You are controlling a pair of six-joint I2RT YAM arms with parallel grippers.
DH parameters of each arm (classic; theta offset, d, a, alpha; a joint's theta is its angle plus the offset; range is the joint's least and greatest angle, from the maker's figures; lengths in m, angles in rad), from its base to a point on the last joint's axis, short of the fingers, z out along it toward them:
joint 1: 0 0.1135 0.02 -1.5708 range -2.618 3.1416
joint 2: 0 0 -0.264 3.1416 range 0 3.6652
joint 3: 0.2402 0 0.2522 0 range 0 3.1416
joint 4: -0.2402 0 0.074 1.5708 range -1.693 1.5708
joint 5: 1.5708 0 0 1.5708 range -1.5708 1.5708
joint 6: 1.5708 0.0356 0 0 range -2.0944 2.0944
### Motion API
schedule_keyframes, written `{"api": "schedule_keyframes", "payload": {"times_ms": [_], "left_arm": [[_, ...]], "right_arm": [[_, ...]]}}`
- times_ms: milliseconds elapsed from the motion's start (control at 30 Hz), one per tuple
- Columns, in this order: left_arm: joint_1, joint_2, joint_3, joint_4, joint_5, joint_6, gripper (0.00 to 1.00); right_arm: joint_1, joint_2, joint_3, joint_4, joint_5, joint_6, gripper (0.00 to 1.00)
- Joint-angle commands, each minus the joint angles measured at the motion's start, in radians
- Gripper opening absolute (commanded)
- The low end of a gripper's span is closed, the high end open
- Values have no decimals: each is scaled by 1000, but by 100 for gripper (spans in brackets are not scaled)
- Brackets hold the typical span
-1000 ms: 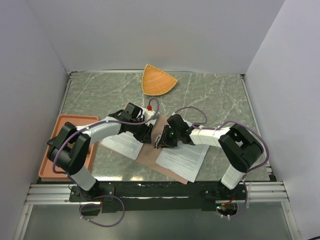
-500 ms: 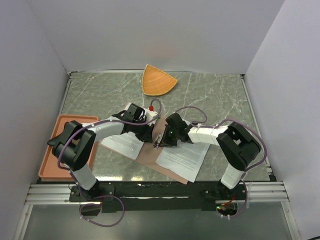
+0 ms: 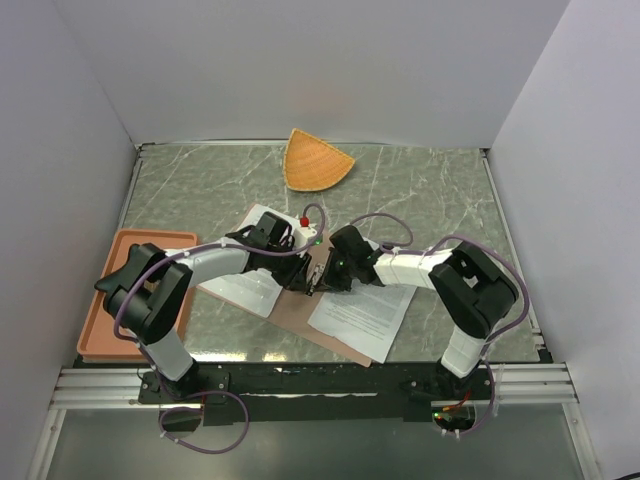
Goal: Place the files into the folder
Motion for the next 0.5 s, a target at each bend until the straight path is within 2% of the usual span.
{"api": "schedule_keyframes", "payload": {"times_ms": [0,267,467], "left_arm": [[-9,-31,5,36,-39,-11,33],[-23,35,32,32,-122,-26,20],[-29,64,53,29,-114,-37,18]], "right_arm": [[6,49,-21,-31,57,15,11],[4,35,-52,-29,81,41,5],[6,35,-61,-29,87,53,3]]}}
